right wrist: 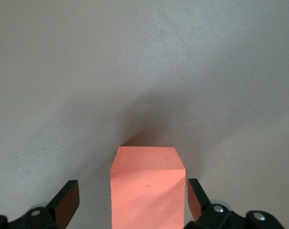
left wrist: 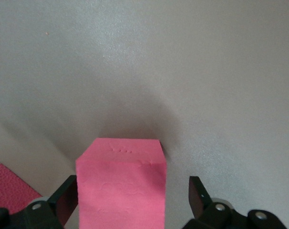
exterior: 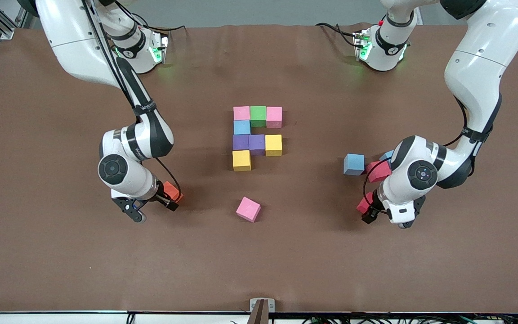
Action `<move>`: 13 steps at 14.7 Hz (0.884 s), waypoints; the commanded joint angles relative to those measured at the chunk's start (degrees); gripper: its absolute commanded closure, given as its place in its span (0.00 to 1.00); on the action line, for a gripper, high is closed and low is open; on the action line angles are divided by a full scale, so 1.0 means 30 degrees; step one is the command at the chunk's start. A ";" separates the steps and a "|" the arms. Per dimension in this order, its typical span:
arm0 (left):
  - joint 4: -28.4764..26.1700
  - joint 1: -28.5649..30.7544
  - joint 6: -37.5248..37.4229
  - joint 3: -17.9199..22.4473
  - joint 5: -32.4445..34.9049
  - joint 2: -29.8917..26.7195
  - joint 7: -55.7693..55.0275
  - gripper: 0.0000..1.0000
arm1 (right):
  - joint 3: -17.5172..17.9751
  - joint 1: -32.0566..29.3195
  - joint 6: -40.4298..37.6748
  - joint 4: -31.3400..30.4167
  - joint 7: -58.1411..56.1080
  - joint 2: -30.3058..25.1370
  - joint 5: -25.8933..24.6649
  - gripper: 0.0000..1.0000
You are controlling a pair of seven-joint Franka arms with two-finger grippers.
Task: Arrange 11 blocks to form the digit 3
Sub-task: 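Grasp the red cube with the left gripper while the right gripper grasps orange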
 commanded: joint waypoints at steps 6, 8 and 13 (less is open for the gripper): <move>-0.0044 0.0211 0.0191 -0.0143 0.0414 -0.0097 -0.0006 0.55 | -0.0007 0.0259 0.0540 -0.1065 0.0308 -0.0235 -0.0176 0.00; 0.0044 0.0211 0.0015 -0.0143 0.0385 -0.0185 -0.0180 0.66 | -0.0007 0.0259 0.0540 -0.1125 0.0308 -0.0235 -0.0176 0.02; 0.0512 0.0094 -0.1479 -0.0406 0.0092 -0.0654 -0.0269 0.71 | -0.0007 0.0200 0.0511 -0.1096 0.0308 -0.0264 -0.0176 0.46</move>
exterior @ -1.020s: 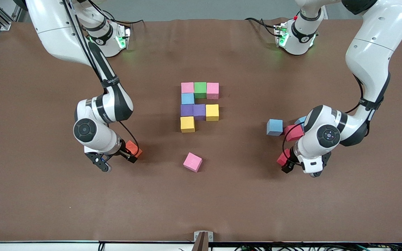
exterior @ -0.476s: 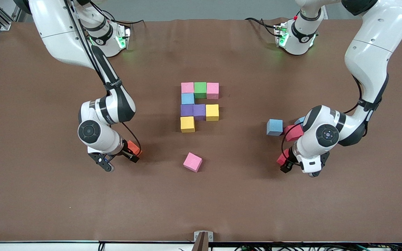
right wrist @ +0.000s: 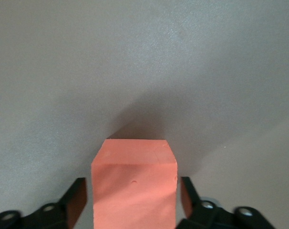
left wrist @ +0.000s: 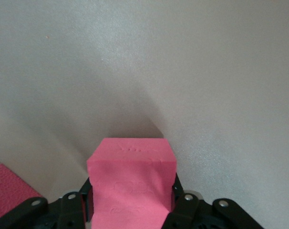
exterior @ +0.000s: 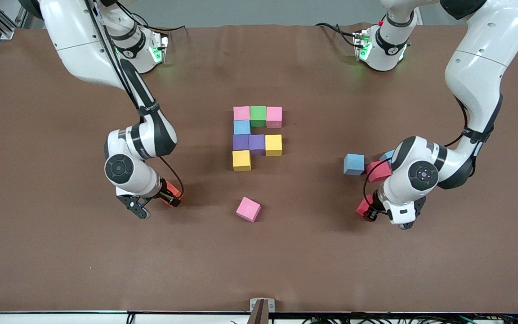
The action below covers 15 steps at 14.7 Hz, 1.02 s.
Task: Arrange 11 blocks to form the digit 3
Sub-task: 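Carry the orange cube with the right gripper toward the yellow cubes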
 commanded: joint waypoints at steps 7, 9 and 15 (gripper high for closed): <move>0.0434 0.0142 -0.1059 -0.0870 -0.0264 -0.0614 -0.0491 0.71 | 0.0099 0.2109 0.0090 0.0263 0.0365 -0.0522 -0.0146 1.00; 0.0434 0.0142 -0.1059 -0.0870 -0.0264 -0.0614 -0.0491 0.71 | 0.0099 0.2933 -0.0028 0.1197 0.0161 -0.0406 -0.0146 1.00; 0.0464 0.0171 -0.1088 -0.0870 -0.0264 -0.0614 -0.0462 0.71 | 0.0128 0.4546 -0.1430 0.3658 -0.5277 -0.0258 -0.0234 1.00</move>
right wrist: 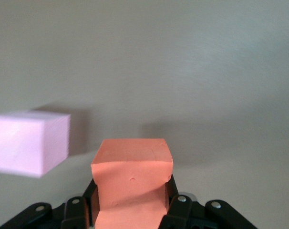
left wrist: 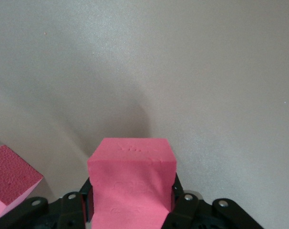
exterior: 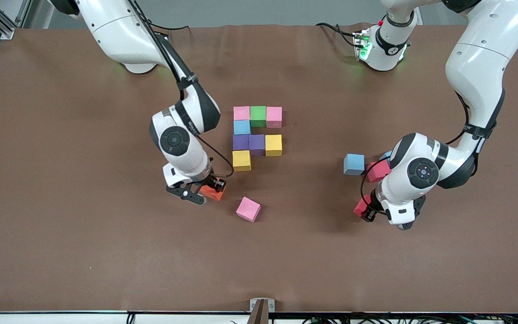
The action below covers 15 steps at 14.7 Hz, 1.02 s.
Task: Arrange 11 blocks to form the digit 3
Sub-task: 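Carry the orange cube with the right gripper toward the yellow cubes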
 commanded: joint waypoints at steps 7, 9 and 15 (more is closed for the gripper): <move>-0.0006 0.0153 -0.0449 -0.0129 -0.0226 -0.0234 -0.0031 0.71 | -0.0060 0.1335 -0.2812 0.3827 -0.5342 0.2120 -0.0058 1.00; 0.0052 0.0153 -0.0449 -0.0129 -0.0226 -0.0205 -0.0031 0.71 | -0.0089 0.1628 -0.4129 0.5816 -0.5109 0.3292 -0.0116 1.00; 0.0257 0.0036 -0.0449 -0.0099 -0.0255 -0.0088 -0.0060 0.71 | -0.0089 0.1920 -0.4664 0.6940 -0.4584 0.4001 0.0030 1.00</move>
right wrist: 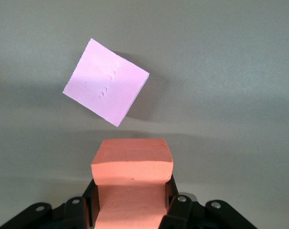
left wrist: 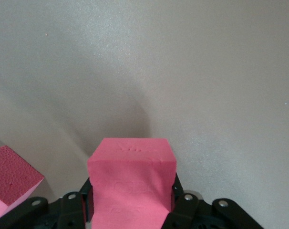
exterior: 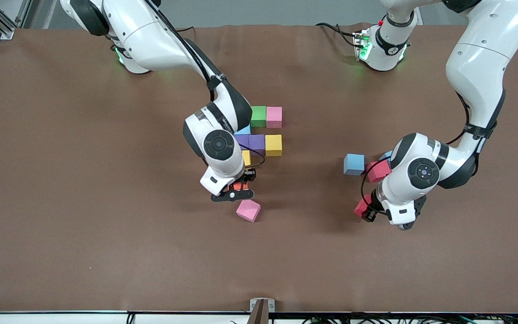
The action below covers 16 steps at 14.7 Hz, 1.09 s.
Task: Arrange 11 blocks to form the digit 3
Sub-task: 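Carry the orange cube with the right gripper toward the yellow cubes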
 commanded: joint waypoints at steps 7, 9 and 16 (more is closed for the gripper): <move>0.0213 0.0018 -0.0365 -0.0098 -0.0255 -0.0088 -0.0061 0.71 | -0.0095 0.0309 -0.0184 -0.0142 0.1175 0.0274 0.0053 1.00; 0.0213 0.0019 -0.0365 -0.0098 -0.0255 -0.0088 -0.0061 0.71 | -0.0095 0.0339 -0.0126 -0.0142 0.1379 0.0332 0.0054 1.00; 0.0213 0.0018 -0.0365 -0.0098 -0.0255 -0.0058 -0.0032 0.71 | -0.0095 0.0748 0.0401 -0.0816 0.2025 0.0362 0.0083 1.00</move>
